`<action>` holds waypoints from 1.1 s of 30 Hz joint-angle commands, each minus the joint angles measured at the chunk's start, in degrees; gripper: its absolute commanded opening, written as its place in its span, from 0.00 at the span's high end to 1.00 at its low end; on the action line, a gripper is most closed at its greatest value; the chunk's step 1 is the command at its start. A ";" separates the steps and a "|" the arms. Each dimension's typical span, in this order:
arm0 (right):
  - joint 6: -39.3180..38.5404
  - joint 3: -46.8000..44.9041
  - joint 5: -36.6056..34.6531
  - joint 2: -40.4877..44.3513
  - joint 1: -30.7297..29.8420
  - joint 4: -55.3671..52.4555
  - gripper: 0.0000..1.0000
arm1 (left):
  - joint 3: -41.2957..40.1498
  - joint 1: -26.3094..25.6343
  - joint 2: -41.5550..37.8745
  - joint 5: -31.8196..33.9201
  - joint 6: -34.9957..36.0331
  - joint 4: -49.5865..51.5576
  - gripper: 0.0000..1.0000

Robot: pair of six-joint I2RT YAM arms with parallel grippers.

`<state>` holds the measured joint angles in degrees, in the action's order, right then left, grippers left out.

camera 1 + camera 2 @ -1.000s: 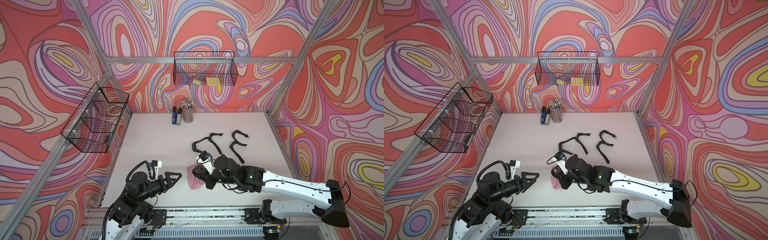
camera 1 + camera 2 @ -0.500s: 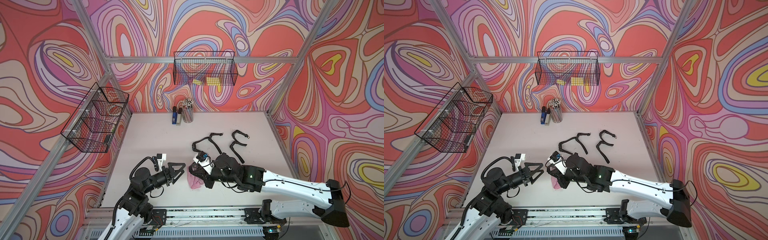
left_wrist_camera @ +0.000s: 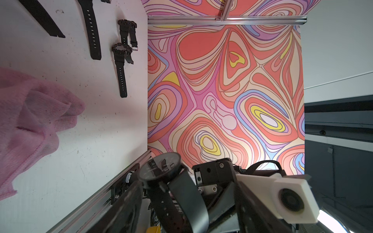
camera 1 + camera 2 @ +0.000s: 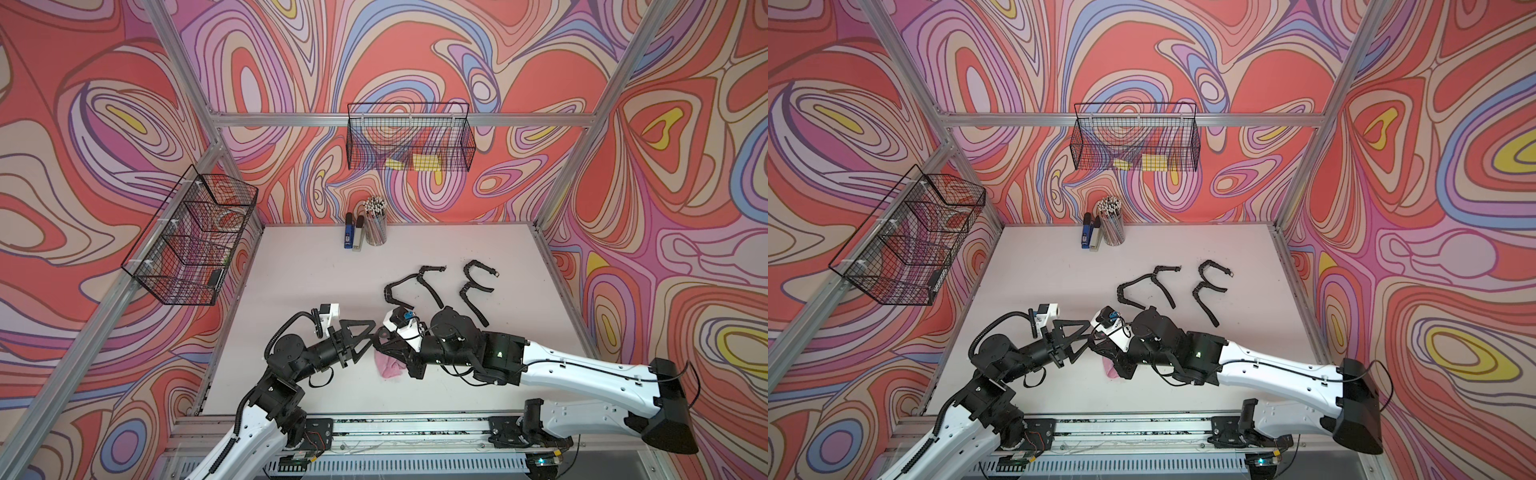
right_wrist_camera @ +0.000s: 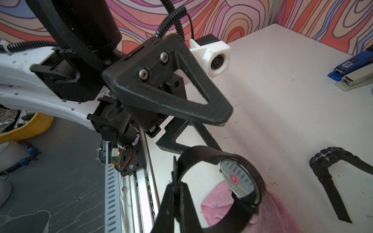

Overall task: Wipe the watch dial
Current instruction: Pick up the watch at the center of the board.

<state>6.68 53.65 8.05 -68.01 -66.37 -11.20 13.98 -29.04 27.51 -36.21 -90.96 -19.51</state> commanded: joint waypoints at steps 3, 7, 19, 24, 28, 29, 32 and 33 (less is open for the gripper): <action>-1.38 0.35 1.45 -0.79 -0.21 3.05 1.00 | -0.54 -4.14 3.50 2.43 -1.94 -8.78 0.34; -1.94 0.76 1.19 -0.81 -0.17 3.34 1.00 | -0.64 -5.83 5.69 3.62 -2.07 -11.26 0.40; -4.02 -0.21 -2.37 2.96 -0.16 -0.46 1.00 | -2.09 -5.94 4.45 6.67 -5.47 -14.17 0.57; -3.79 -0.20 -1.06 1.75 -0.16 -1.52 1.00 | -0.86 -5.94 5.56 6.03 -5.15 -14.60 0.63; -3.41 -0.69 -3.28 0.99 -0.17 -0.98 1.00 | 0.32 -6.03 6.83 4.11 -5.19 -14.82 0.52; -3.36 -0.66 -4.70 1.10 -0.13 -1.08 1.00 | 0.29 -6.03 6.64 3.79 -5.28 -14.21 0.50; -3.74 -0.13 -8.19 2.01 0.22 -2.60 1.00 | -0.07 -6.03 4.42 4.14 -5.33 -10.17 0.44; -3.77 -0.04 -9.00 2.39 0.65 -2.96 1.00 | -0.29 -6.03 3.43 4.44 -5.22 -8.20 0.42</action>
<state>3.49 53.60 3.14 -66.61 -66.24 -12.71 12.45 -34.85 33.06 -31.07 -95.46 -30.04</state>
